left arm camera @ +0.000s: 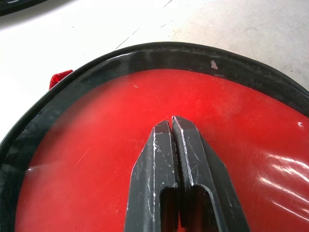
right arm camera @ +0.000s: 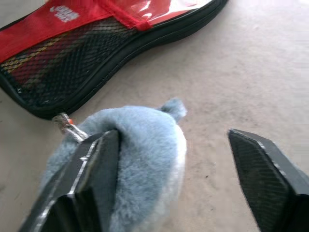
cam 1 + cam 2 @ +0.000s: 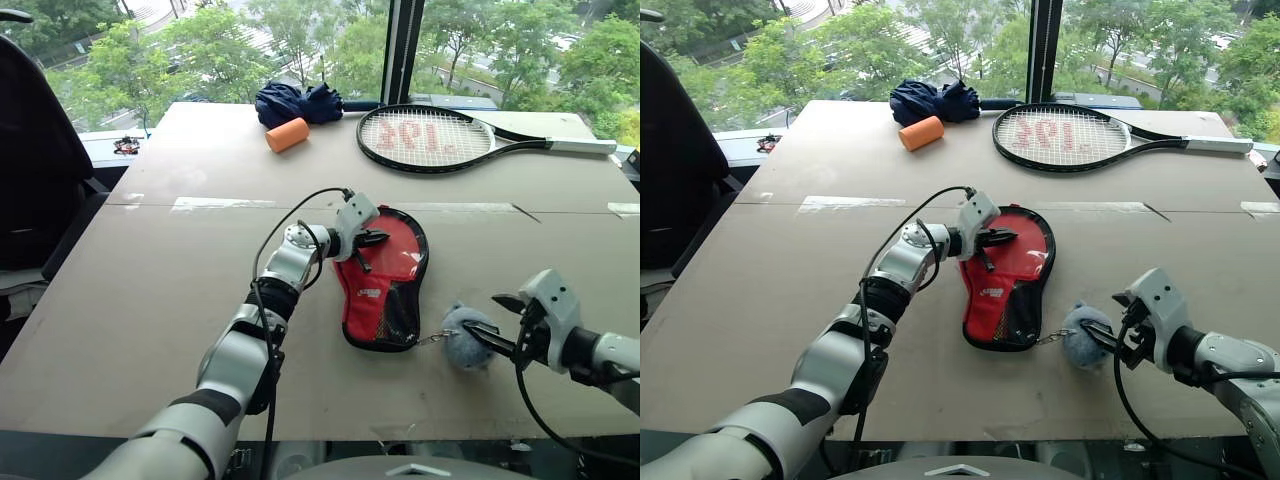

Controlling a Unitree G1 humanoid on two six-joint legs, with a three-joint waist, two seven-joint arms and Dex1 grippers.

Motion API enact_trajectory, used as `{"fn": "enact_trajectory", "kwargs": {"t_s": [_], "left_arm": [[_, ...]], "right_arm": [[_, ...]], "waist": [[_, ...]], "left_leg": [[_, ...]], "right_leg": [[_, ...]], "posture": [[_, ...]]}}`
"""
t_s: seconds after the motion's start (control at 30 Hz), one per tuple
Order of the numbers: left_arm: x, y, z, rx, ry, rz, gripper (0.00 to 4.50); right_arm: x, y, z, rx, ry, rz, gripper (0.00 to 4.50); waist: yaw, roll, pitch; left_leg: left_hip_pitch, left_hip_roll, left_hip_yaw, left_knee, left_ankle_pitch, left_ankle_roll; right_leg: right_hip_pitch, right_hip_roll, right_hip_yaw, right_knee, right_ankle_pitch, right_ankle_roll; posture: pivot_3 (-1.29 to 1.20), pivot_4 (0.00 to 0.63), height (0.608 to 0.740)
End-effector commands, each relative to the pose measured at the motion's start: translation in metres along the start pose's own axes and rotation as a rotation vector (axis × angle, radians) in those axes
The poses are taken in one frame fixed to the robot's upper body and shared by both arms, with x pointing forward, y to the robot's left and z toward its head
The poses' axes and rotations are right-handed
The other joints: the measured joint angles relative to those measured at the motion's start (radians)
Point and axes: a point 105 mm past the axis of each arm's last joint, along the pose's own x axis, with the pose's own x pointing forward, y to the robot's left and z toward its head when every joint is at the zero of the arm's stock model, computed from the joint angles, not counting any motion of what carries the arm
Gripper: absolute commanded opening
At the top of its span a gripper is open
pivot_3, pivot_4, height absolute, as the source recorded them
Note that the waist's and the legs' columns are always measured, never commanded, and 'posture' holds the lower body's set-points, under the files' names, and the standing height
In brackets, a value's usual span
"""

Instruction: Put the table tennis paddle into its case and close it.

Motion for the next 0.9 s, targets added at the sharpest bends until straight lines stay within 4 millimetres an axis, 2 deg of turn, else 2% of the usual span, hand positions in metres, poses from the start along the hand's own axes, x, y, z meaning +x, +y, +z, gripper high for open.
{"fn": "enact_trajectory", "kwargs": {"t_s": [0.03, 0.1, 0.2, 0.33, 0.5, 0.6, 0.67, 0.7, 0.77, 0.9], "left_arm": [[-0.022, 0.003, -0.020, -0.097, 0.029, 0.006, 0.00], [-0.038, 0.002, -0.003, -0.104, -0.051, -0.008, 0.00], [-0.078, -0.006, 0.007, -0.099, -0.121, -0.029, 0.00], [-0.128, -0.015, -0.009, -0.134, -0.094, 0.028, 0.00], [-0.170, -0.037, -0.037, -0.142, -0.043, 0.075, 0.00], [-0.184, -0.054, -0.046, -0.131, -0.018, 0.077, 0.00], [-0.188, -0.066, -0.047, -0.124, -0.031, 0.065, 0.00], [-0.190, -0.071, -0.048, -0.127, -0.035, 0.063, 0.00], [-0.191, -0.075, -0.048, -0.125, -0.038, 0.070, 0.00], [-0.191, -0.082, -0.048, -0.114, -0.051, 0.048, 0.00]], "right_arm": [[-0.007, -0.035, 0.016, -0.010, -0.121, -0.166, 4.47], [-0.009, -0.040, 0.017, 0.013, -0.154, -0.167, 4.47], [-0.014, -0.048, 0.015, 0.031, -0.215, -0.151, 4.47], [-0.018, -0.049, -0.006, -0.045, -0.163, -0.050, 4.47], [-0.017, -0.045, -0.025, -0.082, -0.113, 0.109, 4.47], [-0.015, -0.053, -0.031, -0.103, -0.140, 0.144, 4.47], [-0.017, -0.056, -0.024, -0.036, -0.225, 0.201, 4.47], [-0.016, -0.059, -0.028, -0.029, -0.204, 0.208, 4.47], [-0.015, -0.062, -0.036, -0.034, -0.167, 0.229, 4.47], [-0.009, -0.065, -0.029, -0.079, -0.193, 0.236, 4.47]], "waist": [[-0.004, 0.002, 0.002], [-0.005, 0.006, 0.006], [-0.006, 0.008, 0.011], [0.002, 0.008, 0.016], [0.004, 0.009, 0.019], [0.003, 0.005, 0.024], [0.004, 0.005, 0.028], [0.004, 0.006, 0.029], [0.008, 0.006, 0.029], [0.011, 0.006, 0.028]], "left_leg": [[0.000, 0.000, 0.000, -0.001, 0.000, 0.000], [0.000, 0.001, 0.000, -0.001, 0.000, 0.000], [0.000, 0.001, 0.000, -0.001, 0.000, 0.000], [-0.001, 0.002, 0.000, -0.003, 0.000, 0.000], [0.000, 0.003, 0.003, -0.002, 0.000, 0.000], [0.000, 0.003, 0.006, 0.000, 0.000, 0.000], [0.000, 0.003, 0.008, 0.000, 0.000, 0.000], [0.000, 0.003, 0.010, 0.000, 0.000, 0.000], [0.000, 0.003, 0.012, 0.000, 0.000, 0.000], [0.000, 0.004, 0.017, 0.000, 0.000, 0.000]], "right_leg": [[0.000, 0.000, 0.000, 0.000, 0.000, 0.000], [-0.001, 0.001, 0.002, 0.000, 0.000, 0.000], [-0.002, 0.001, 0.002, 0.000, 0.002, -0.004], [-0.002, -0.001, 0.002, -0.001, 0.002, -0.005], [0.000, -0.006, 0.004, -0.003, 0.000, -0.008], [-0.001, -0.007, 0.005, -0.003, 0.000, -0.008], [-0.001, -0.012, 0.005, -0.003, 0.000, -0.009], [-0.001, -0.015, 0.005, -0.003, 0.000, -0.009], [-0.001, -0.017, 0.005, -0.003, 0.001, -0.009], [-0.001, -0.017, 0.004, -0.003, 0.001, -0.010]], "posture": [[0.00, 0.150, 0.740], [0.00, 0.150, 0.740], [0.00, 0.150, 0.740], [0.00, 0.150, 0.740], [0.00, 0.150, 0.740], [0.00, 0.150, 0.740], [0.00, 0.150, 0.740], [0.00, 0.150, 0.740], [0.00, 0.150, 0.740], [0.00, 0.150, 0.740]]}}
